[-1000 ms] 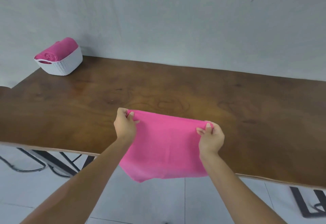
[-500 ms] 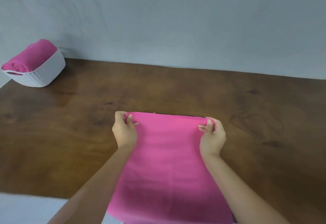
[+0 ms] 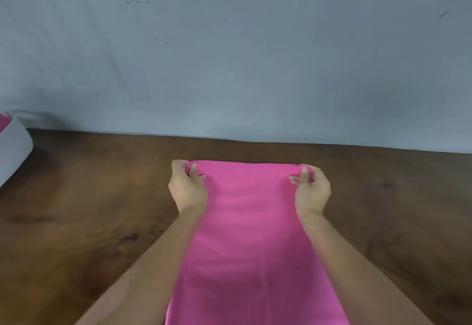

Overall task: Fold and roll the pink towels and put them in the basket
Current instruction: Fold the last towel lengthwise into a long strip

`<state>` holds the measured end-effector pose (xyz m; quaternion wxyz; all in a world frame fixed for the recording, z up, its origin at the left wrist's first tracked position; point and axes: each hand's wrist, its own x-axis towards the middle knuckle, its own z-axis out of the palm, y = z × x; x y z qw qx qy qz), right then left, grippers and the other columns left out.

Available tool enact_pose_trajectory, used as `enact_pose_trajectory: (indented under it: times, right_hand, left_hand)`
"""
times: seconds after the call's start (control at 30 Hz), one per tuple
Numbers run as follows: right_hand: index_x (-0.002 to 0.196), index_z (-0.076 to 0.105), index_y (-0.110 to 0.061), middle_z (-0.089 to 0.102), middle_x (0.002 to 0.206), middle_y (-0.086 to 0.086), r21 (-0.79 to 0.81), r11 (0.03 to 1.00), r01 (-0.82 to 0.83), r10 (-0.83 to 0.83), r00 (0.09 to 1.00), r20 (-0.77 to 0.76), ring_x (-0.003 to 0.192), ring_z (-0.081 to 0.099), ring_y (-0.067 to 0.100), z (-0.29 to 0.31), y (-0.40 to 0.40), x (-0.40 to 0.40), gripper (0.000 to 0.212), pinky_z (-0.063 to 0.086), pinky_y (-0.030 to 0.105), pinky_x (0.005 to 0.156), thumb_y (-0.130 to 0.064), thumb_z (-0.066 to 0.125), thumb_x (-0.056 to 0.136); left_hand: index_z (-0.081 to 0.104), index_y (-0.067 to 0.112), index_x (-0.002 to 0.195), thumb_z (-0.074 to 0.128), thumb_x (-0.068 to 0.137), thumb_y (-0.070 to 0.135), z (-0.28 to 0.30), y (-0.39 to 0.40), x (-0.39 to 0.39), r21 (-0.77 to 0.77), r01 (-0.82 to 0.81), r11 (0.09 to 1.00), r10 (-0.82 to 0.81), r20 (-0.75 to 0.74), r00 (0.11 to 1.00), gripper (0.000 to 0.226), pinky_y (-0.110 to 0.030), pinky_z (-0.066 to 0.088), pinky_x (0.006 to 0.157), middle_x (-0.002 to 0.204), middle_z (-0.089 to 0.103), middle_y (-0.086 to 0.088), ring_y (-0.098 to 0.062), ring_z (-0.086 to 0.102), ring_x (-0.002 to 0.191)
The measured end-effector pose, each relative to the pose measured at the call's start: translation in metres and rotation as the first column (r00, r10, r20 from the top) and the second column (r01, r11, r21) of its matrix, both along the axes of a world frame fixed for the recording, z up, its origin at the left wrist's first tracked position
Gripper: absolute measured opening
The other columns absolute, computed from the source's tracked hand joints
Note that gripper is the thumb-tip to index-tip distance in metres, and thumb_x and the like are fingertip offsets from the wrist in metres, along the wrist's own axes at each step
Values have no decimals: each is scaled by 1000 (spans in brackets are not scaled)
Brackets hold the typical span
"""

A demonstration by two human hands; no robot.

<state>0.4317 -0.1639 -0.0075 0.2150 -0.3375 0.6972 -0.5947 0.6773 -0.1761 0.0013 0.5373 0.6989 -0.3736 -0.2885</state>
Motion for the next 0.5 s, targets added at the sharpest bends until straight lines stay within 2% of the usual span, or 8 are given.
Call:
enact_pose_trajectory:
  times: [0.07, 0.17, 0.23, 0.37, 0.43, 0.5]
  right_hand:
    - [97, 66, -14, 73, 74, 8, 4, 1000, 6, -6, 1000, -20, 66, 72, 12, -1, -23, -1, 19, 52, 18, 72, -12, 48, 104]
    - [93, 65, -17, 72, 71, 5, -5, 1000, 18, -18, 999, -27, 66, 73, 14, -2, -53, -1, 20, 56, 29, 78, -13, 49, 104]
    - [89, 63, -20, 71, 70, 5, 3, 1000, 25, -25, 999, -22, 66, 73, 15, -3, -68, -2, 22, 57, 32, 80, -12, 50, 104]
    - [87, 62, -6, 71, 69, 3, 19, 1000, 17, -16, 999, -49, 63, 72, 10, 0, -87, -3, 21, 59, 36, 81, -12, 50, 104]
    - [92, 63, -6, 71, 76, 3, 12, 1000, 19, -18, 999, -49, 65, 72, 10, 1, -92, -2, 17, 60, 35, 82, -11, 52, 103]
    - [105, 62, -11, 69, 95, -1, -21, 1000, 8, -8, 1000, -21, 72, 72, 12, 3, -93, -1, 7, 59, 29, 84, -9, 57, 101]
  left_hand:
    - [48, 16, 100, 48, 104, 13, 0, -24, 0, -5, 3, 1000, -3, -6, 1000, 5, -4, 39, 54, 79, 57, 9, 3, 65, 66]
    - [48, 17, 99, 49, 104, 12, -2, -56, 1, -17, 7, 1000, -8, -15, 1000, 6, -8, 40, 56, 79, 57, 10, 3, 65, 66]
    - [48, 16, 99, 49, 103, 12, -3, -72, 0, -32, 5, 999, -6, -23, 1000, 7, -13, 44, 59, 81, 56, 11, 1, 66, 68]
    - [46, 17, 94, 51, 101, 10, -2, -92, -1, -50, 10, 999, -11, -24, 1000, 10, -30, 54, 72, 80, 56, 8, -8, 66, 69]
    - [47, 18, 93, 54, 98, 8, -2, -97, 0, -97, 11, 995, -8, 35, 999, 13, -36, 53, 79, 86, 59, 2, -15, 64, 78]
    - [50, 16, 99, 57, 92, 3, -3, -99, -1, -192, 38, 981, -21, 92, 996, 17, -29, 50, 84, 103, 54, -3, -14, 56, 86]
